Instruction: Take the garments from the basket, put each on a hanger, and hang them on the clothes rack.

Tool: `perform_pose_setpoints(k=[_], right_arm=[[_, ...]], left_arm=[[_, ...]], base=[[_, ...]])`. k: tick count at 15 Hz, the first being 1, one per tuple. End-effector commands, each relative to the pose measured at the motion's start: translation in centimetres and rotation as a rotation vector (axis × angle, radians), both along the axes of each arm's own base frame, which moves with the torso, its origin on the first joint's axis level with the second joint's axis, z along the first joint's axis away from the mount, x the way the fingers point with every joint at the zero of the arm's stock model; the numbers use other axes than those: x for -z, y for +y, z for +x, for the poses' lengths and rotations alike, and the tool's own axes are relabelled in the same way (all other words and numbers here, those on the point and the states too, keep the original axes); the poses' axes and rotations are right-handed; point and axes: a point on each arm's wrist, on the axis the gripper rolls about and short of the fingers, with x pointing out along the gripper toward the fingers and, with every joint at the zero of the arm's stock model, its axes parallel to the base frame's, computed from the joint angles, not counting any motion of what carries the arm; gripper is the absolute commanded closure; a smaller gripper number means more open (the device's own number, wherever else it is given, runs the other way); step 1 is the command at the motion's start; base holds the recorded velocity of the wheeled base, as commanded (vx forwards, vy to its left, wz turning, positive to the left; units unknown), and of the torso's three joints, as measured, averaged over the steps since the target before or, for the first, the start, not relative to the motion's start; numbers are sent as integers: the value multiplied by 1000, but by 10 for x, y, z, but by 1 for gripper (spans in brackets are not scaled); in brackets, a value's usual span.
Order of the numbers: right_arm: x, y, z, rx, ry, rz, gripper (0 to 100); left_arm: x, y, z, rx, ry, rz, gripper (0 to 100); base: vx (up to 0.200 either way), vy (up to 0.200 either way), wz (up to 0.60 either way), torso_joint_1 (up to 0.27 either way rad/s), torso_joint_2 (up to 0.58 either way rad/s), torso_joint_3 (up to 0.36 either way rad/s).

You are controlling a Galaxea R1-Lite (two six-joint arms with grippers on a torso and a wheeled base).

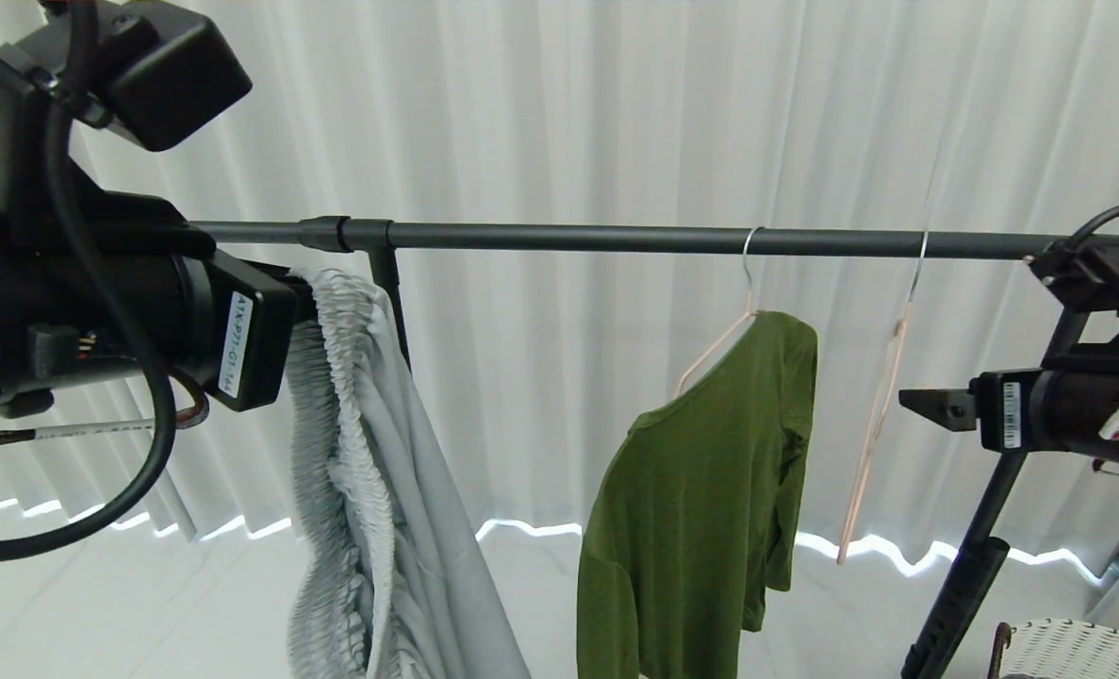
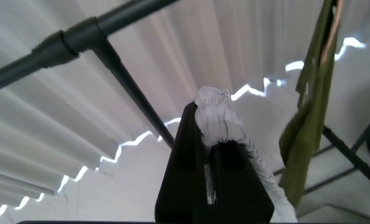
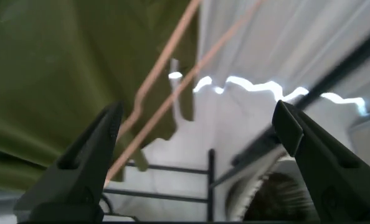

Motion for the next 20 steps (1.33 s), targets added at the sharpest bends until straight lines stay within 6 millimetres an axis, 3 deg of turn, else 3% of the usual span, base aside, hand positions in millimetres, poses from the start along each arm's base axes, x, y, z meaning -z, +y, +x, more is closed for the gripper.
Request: perform_pose_setpoints(k=[1, 10, 20], right_arm=[[19, 16, 25, -8, 68, -21, 0], [30, 16, 35, 45, 113, -26, 0], [26, 3, 25, 87, 106, -30, 0]], left_arm=[[5, 2, 4, -18, 8, 8, 100], [8, 3, 4, -24, 16, 13, 100], [8, 3, 4, -24, 16, 15, 100]], base=[[0, 0, 0, 0, 0, 0], [0, 0, 0, 0, 0, 0], [0, 0, 0, 0, 0, 0]])
